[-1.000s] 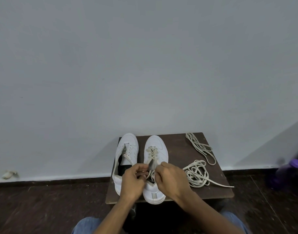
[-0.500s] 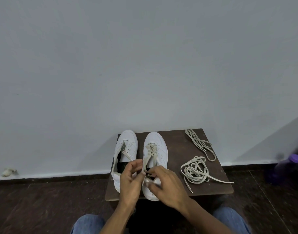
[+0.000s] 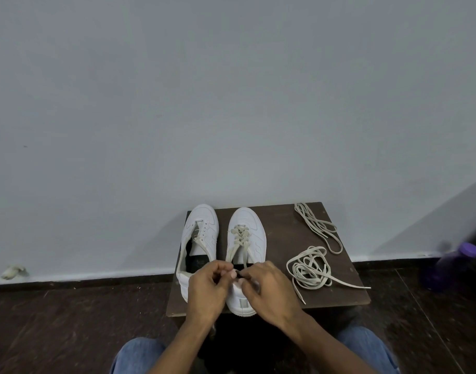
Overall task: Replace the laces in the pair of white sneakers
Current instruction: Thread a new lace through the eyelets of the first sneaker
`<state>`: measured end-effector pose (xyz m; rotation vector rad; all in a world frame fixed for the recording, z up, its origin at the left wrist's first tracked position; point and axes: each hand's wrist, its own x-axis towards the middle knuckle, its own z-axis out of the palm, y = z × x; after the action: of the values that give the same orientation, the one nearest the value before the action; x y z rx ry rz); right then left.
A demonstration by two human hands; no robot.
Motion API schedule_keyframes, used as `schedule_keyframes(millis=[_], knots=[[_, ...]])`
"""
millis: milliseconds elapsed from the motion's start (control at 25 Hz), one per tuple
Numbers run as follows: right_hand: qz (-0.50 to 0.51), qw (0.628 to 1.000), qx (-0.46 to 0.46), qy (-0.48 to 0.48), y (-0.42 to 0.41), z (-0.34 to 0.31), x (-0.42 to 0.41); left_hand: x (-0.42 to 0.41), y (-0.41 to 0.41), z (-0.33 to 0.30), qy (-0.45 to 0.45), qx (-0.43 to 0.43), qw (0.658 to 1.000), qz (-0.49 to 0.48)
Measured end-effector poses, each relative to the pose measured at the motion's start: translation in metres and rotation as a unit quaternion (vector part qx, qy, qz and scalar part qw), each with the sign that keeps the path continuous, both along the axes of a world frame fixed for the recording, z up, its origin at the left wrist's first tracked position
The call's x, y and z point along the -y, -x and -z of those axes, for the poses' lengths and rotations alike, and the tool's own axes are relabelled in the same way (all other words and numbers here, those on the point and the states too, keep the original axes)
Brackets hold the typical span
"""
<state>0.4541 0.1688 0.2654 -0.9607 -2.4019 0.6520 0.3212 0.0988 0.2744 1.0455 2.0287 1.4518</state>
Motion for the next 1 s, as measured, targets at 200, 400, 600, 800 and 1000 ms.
schedule_keyframes(millis=[200,400,600,800,1000], knots=[[-0.014,0.969,-0.144,0.2,0.001,-0.011,0.003,-0.014,0.002,0.002,0.004,0.029,0.999,0.04],[0.112,0.973,-0.064,0.192,-0.009,-0.004,-0.018,-0.002,0.002,0.016,0.03,-0.026,0.995,0.088],[0.124,0.971,0.006,0.207,-0.008,-0.002,-0.024,0.006,-0.016,0.018,0.007,-0.029,0.998,0.053],[0.071,0.99,-0.035,0.119,0.001,-0.022,-0.025,0.01,-0.021,0.025,-0.045,0.011,0.999,0.002],[-0.077,0.99,0.119,-0.011,0.009,-0.022,-0.004,0.009,-0.023,0.033,-0.077,-0.037,0.996,-0.018]])
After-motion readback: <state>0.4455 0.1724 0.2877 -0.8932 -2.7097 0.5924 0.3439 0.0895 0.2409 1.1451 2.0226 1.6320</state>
